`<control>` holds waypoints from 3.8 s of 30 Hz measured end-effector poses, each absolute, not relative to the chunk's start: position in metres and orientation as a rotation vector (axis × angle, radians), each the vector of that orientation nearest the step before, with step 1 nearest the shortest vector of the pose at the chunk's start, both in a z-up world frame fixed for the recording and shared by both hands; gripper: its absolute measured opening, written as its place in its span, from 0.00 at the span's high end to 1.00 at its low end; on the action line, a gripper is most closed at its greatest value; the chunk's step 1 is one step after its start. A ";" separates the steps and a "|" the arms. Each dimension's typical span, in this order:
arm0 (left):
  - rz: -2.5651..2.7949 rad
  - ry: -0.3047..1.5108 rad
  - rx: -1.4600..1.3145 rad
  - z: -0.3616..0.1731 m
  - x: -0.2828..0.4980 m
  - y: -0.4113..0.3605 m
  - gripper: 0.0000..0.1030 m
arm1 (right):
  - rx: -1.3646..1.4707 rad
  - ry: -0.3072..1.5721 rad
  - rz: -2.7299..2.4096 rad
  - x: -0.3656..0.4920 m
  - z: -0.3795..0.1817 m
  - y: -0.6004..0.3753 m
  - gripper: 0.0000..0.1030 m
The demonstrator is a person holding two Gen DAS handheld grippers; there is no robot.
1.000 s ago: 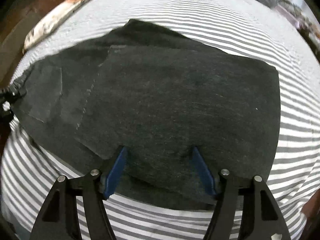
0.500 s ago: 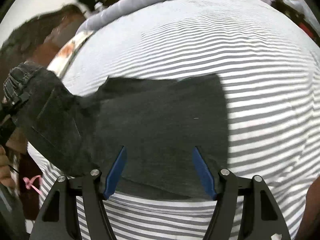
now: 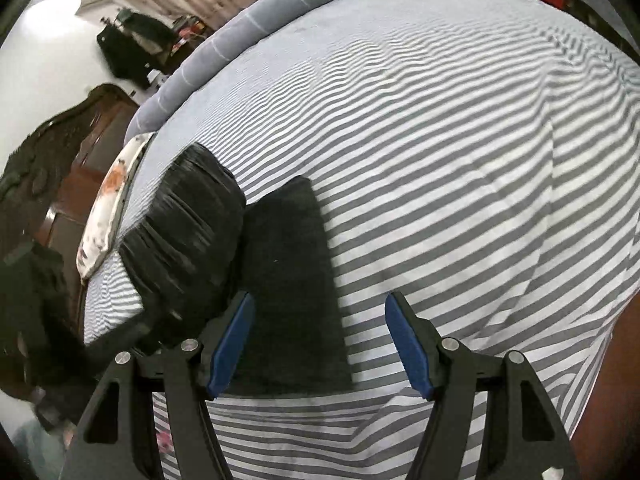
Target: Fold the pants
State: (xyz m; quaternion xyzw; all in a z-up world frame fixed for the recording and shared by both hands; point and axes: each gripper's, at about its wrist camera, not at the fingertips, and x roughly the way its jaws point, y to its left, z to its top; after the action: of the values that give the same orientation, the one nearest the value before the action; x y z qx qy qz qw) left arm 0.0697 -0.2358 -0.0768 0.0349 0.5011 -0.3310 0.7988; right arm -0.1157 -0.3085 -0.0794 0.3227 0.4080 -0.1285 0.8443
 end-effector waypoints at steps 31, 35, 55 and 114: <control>-0.410 1.127 0.050 -0.113 0.089 -0.087 0.60 | 0.818 0.972 -0.197 -0.053 -0.136 -0.306 0.50; -0.402 1.144 0.039 -0.120 0.092 -0.076 0.60 | 0.740 0.983 -0.197 -0.055 -0.129 -0.302 0.86; -0.393 1.119 0.313 -0.129 0.073 -0.097 0.59 | 0.670 1.021 -0.275 -0.072 -0.136 -0.296 0.86; -0.638 1.329 -0.418 -0.142 0.126 -0.027 0.55 | 0.871 0.950 0.150 -0.058 -0.164 -0.305 0.54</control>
State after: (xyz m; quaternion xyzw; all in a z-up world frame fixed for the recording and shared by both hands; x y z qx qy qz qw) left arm 0.1257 -0.0272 -0.1423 -0.1893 0.6014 -0.2886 0.7206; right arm -0.0575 -0.3049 -0.1637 0.4054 0.4425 0.0700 0.7968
